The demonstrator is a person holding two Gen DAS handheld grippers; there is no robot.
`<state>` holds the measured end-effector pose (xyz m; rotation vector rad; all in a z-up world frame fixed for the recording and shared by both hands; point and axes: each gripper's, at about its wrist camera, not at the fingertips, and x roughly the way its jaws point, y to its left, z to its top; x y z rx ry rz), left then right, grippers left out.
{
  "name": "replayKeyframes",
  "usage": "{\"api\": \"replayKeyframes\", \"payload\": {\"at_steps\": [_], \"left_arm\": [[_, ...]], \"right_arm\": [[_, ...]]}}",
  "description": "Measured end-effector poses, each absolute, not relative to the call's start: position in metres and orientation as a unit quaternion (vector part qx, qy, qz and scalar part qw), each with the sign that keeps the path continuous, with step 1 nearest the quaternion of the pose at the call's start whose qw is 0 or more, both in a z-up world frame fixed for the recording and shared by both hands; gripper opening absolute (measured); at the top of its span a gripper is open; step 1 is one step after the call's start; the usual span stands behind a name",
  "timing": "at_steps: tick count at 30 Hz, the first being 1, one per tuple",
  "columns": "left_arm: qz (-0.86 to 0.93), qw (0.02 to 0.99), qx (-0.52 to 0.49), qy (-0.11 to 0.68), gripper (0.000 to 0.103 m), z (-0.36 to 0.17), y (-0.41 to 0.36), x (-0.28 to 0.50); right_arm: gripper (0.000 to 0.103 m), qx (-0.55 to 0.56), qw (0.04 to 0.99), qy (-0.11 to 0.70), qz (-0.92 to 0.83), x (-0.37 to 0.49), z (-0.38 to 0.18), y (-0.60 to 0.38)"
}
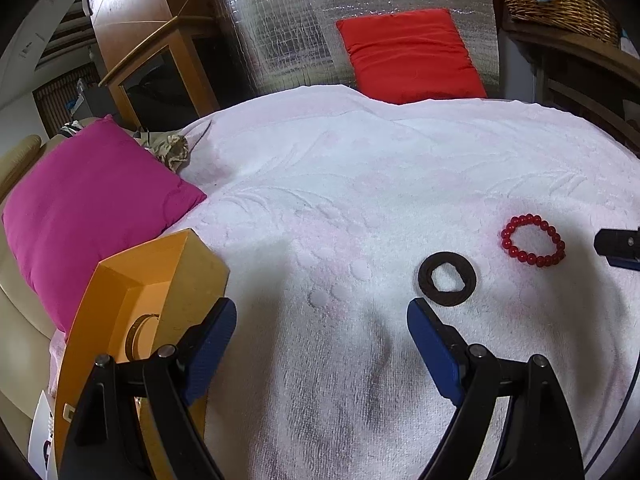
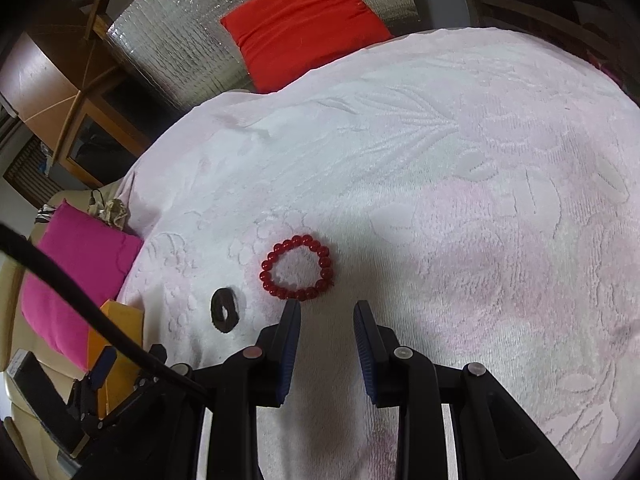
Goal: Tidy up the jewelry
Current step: 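Grasp the red bead bracelet with the right tool while the left grasps the black rubber ring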
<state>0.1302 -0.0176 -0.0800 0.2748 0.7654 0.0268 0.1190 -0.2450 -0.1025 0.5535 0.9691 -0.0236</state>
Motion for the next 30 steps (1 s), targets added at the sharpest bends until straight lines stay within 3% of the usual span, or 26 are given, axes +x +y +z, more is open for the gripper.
{"api": "replayKeyframes", "payload": {"at_steps": [23,28,30], "left_arm": [[0.018,0.911,0.148,0.385,0.088,-0.092,-0.009,0.133],[0.014,0.912,0.138,0.387,0.088,-0.091,-0.009,0.135],[0.011,0.912,0.136,0.387,0.088,-0.091,-0.011,0.136]], "right_arm": [[0.031,0.203,0.859,0.466,-0.058,0.17,-0.132,-0.219],[0.012,0.169,0.867,0.464,-0.07,0.168,-0.132,-0.216],[0.011,0.175,0.865,0.465,-0.066,0.166,-0.131,-0.22]]}}
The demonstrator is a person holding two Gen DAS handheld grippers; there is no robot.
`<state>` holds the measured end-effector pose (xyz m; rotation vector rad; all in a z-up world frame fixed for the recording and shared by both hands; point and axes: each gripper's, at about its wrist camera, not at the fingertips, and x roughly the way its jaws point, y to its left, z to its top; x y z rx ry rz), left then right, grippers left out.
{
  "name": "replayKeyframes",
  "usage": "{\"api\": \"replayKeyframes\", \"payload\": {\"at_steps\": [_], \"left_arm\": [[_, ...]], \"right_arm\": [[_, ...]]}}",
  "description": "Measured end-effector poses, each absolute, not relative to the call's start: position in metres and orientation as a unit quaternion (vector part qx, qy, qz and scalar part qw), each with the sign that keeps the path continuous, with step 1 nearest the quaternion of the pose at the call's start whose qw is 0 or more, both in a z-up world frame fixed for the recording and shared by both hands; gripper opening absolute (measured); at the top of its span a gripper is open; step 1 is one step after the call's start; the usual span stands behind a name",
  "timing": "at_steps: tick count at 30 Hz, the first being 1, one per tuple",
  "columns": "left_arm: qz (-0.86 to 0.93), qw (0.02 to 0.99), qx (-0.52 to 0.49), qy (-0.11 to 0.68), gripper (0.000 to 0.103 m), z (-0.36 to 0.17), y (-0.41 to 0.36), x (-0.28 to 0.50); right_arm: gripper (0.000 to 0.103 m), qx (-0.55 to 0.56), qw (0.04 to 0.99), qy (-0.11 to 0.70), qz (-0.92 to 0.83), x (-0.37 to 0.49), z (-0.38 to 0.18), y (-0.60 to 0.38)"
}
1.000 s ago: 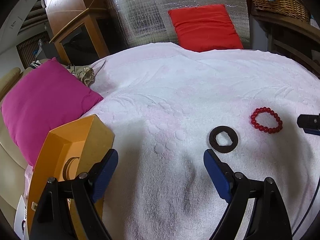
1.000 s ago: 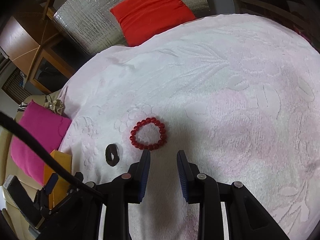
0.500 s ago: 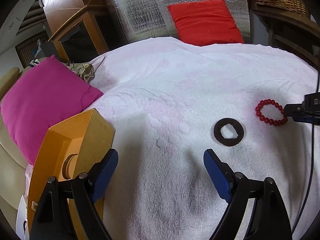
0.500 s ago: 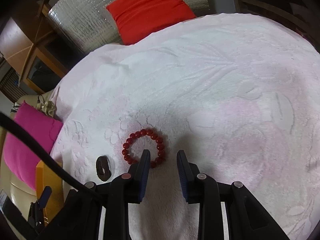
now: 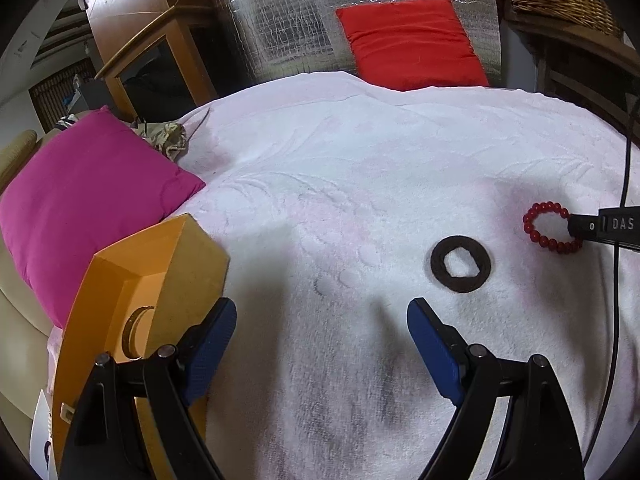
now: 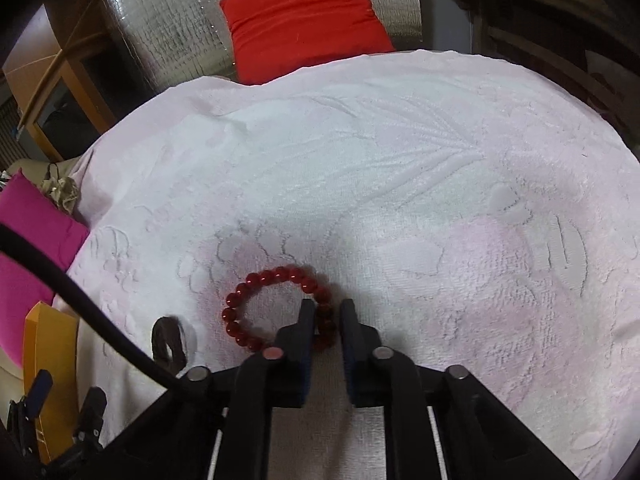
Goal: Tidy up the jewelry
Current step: 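Grasp the red bead bracelet with the right tool while the left grasps the black rubber ring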
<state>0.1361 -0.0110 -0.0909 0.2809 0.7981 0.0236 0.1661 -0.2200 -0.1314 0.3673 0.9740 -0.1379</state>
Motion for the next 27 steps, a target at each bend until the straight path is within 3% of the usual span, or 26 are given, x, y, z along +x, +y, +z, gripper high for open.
{"api": "replayKeyframes", "payload": {"at_steps": [12,24,26,27], "left_arm": [[-0.05,0.912,0.127,0.386,0.088,-0.095,-0.038,0.147],[-0.129,0.899,0.036,0.416,0.087,-0.102,-0.054,0.169],[-0.129,0.898,0.032,0.419,0.085,-0.106,-0.055,0.172],[-0.129,0.897,0.031,0.421,0.078,-0.108,-0.056,0.176]], "right_arm": [[0.011,0.201,0.855,0.476,-0.055,0.14,-0.127,-0.254],[0.011,0.214,0.844,0.491,-0.024,0.119,-0.13,-0.263],[0.011,0.212,0.845,0.49,-0.024,0.119,-0.131,-0.263],[0.011,0.212,0.845,0.49,-0.023,0.119,-0.131,-0.263]]}}
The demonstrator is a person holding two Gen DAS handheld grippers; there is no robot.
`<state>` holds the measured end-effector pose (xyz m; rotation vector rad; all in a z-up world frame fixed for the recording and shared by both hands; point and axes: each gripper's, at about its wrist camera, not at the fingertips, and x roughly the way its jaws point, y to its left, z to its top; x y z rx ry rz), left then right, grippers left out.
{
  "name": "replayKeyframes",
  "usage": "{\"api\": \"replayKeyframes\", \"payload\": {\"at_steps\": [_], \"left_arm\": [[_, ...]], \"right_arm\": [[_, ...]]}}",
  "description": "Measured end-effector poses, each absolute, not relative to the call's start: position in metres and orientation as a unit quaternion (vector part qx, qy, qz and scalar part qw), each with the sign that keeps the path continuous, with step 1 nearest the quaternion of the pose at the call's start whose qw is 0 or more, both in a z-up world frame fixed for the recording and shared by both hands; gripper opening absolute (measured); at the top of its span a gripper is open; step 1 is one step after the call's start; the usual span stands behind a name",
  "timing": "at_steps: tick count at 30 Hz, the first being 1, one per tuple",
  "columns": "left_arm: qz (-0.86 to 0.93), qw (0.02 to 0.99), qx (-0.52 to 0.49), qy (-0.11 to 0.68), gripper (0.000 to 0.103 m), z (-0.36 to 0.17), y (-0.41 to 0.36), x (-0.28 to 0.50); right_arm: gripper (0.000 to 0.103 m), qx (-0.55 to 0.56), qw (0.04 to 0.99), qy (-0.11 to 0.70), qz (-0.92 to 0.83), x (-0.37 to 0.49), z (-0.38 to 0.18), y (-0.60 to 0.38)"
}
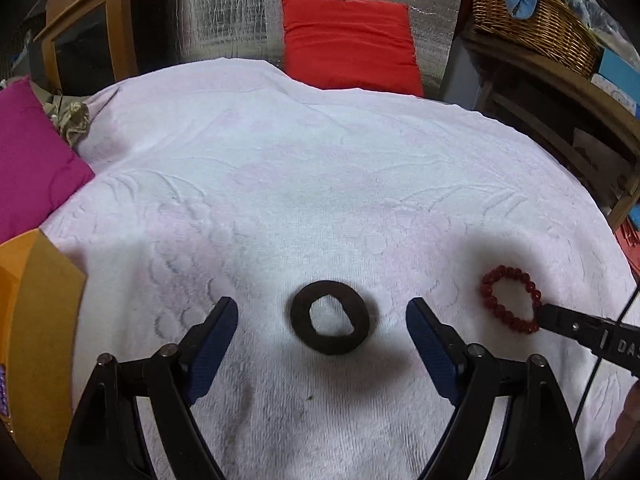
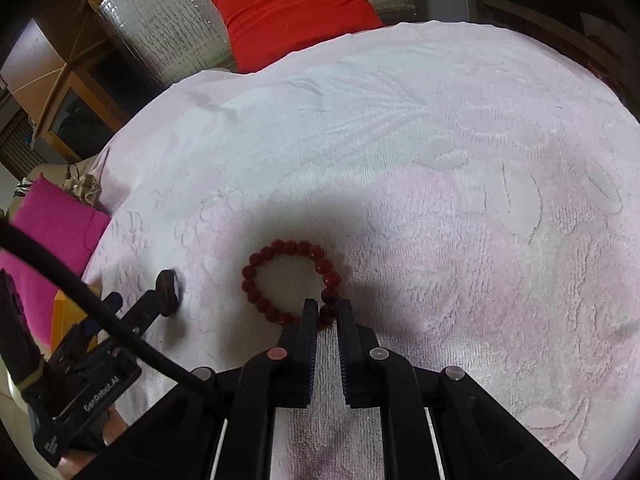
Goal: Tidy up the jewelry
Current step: 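Grasp the red bead bracelet with the right tool while the left grasps the black rubber ring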
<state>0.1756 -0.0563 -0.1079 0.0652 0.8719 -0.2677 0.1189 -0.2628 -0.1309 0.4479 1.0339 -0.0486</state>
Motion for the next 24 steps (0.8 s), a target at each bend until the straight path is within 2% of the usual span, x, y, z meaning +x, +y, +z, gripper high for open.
{"api": "replayKeyframes", "payload": {"at_steps": [3,7,9,11,16,18,24], "left_arm": [[-0.135,0.891,0.025,0.434,0.061,-0.115,-0.059,0.182],[-0.137,0.884,0.015,0.447,0.054,-0.124,-0.06,0.192],[-0.147,0.882,0.001,0.448,0.045,-0.124,-0.06,0.193],[-0.149,0.881,-0.001,0.448,0.044,-0.125,-0.06,0.195],[-0.155,0.881,-0.003,0.447,0.026,-0.124,-0.058,0.195],[-0.158,0.881,-0.006,0.445,0.015,-0.122,-0.054,0.193],[-0.167,0.883,-0.003,0.439,0.01,-0.113,-0.046,0.183]], "right_arm": [[0.011,0.215,0.844,0.49,-0.022,0.119,-0.132,-0.264],[0.011,0.218,0.844,0.49,-0.022,0.12,-0.133,-0.265],[0.011,0.218,0.844,0.49,-0.021,0.12,-0.133,-0.265],[0.011,0.218,0.844,0.49,-0.022,0.121,-0.133,-0.265],[0.011,0.217,0.846,0.487,-0.019,0.121,-0.132,-0.264],[0.011,0.217,0.848,0.484,-0.016,0.12,-0.13,-0.264],[0.011,0.218,0.86,0.462,-0.009,0.118,-0.118,-0.263]]}}
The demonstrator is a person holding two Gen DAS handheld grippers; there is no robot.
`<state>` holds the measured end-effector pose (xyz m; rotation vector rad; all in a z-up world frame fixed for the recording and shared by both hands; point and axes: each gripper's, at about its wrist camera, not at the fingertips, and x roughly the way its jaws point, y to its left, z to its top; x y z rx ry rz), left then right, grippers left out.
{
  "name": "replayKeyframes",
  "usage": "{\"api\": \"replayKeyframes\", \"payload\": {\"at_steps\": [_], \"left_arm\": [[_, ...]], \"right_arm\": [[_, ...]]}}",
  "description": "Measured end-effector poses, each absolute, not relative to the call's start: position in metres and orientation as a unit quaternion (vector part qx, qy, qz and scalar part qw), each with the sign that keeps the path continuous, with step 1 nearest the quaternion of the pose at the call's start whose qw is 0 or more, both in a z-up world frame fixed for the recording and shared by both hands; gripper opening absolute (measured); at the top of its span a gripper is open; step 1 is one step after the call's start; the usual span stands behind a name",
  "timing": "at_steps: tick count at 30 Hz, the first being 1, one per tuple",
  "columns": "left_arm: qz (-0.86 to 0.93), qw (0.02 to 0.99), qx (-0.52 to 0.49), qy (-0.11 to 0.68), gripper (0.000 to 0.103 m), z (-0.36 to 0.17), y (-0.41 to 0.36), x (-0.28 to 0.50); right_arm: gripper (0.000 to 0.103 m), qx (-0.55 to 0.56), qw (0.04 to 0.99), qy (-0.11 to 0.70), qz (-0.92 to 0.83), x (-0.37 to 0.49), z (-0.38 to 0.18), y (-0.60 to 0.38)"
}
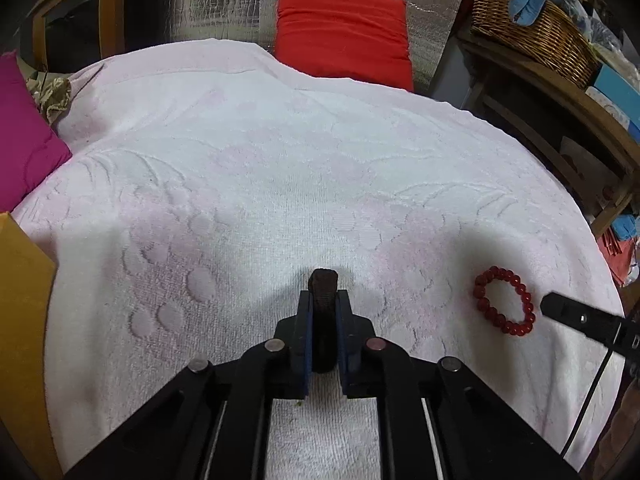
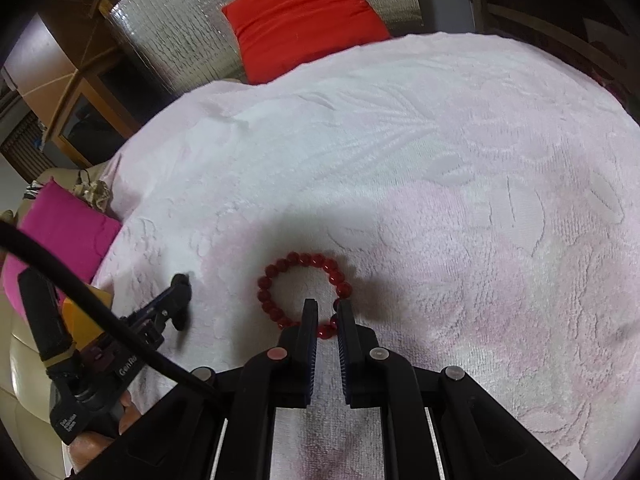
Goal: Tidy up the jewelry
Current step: 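Grasp the red bead bracelet with the right tool while the left grasps the black rubber ring, then lift the red bracelet and black ring and carry both over the orange box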
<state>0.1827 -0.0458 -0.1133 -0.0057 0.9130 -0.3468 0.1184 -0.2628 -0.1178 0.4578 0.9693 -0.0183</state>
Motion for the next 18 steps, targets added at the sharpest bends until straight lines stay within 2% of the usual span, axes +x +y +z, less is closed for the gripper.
{"api": "replayKeyframes", "payload": {"at_steps": [12,17,18], "left_arm": [[-0.19,0.892,0.01,0.411,0.01,-0.082,-0.03,0.153],[-0.201,0.889,0.022,0.411,0.01,-0.08,-0.031,0.144],[-0.206,0.887,0.024,0.412,0.01,-0.08,-0.031,0.141]], "right_arm": [[0.011,0.265,0.864,0.428,-0.002,0.116,-0.1,-0.282],[0.014,0.259,0.857,0.445,-0.018,0.124,-0.106,-0.285],[0.018,0.249,0.859,0.447,-0.019,0.126,-0.107,-0.282]]}}
